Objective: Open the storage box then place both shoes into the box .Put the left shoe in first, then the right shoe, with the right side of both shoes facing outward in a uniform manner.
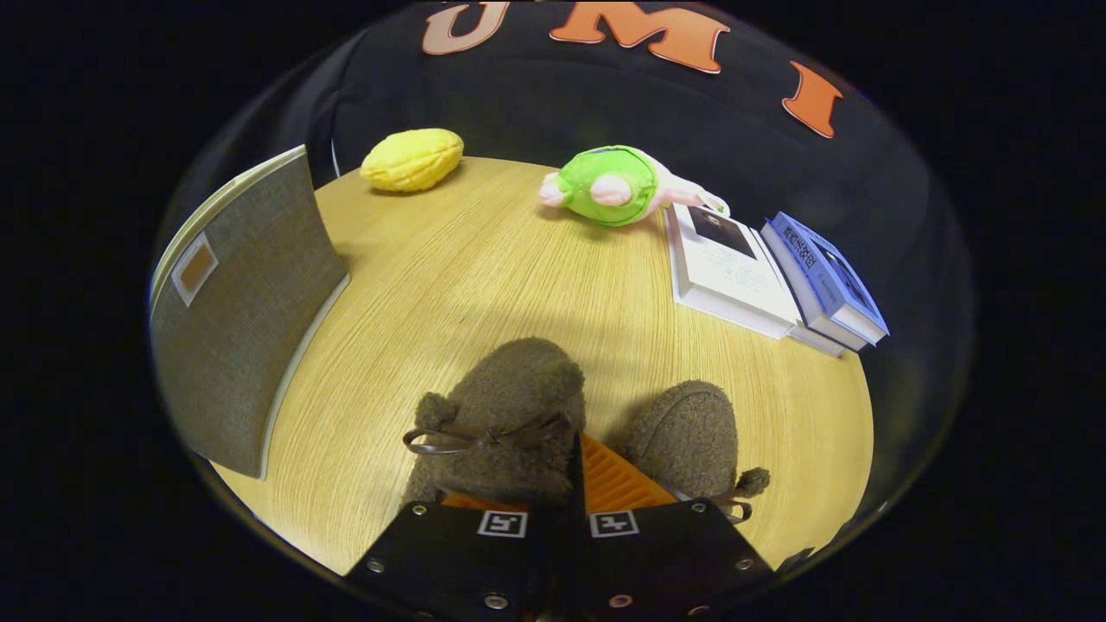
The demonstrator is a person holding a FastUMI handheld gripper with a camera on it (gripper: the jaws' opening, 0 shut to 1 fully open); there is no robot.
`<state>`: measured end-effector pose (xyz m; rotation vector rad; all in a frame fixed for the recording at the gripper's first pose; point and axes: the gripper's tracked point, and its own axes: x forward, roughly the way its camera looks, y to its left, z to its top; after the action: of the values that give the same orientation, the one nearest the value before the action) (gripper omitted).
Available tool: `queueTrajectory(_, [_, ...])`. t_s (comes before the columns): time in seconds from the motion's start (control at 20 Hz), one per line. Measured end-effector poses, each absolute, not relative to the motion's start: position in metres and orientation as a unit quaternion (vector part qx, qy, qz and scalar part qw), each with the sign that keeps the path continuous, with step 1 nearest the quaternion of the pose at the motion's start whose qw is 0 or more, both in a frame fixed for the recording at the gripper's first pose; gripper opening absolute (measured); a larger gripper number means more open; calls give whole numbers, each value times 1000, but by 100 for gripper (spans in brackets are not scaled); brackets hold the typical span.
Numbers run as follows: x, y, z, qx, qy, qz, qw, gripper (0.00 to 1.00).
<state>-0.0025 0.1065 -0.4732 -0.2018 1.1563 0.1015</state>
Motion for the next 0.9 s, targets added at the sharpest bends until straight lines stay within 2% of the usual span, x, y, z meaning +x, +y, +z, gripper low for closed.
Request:
queueTrajectory(0.05, [-5,109,-471,-81,548,52,831,7])
queueTrajectory(0.15, [-9,122,-463,-44,552,67,830,4])
queueTrajectory(0.45, [0,139,-411,-22,521,75,850,3])
queueTrajectory(0.9, [20,225,-315,-10,457,146,877,3])
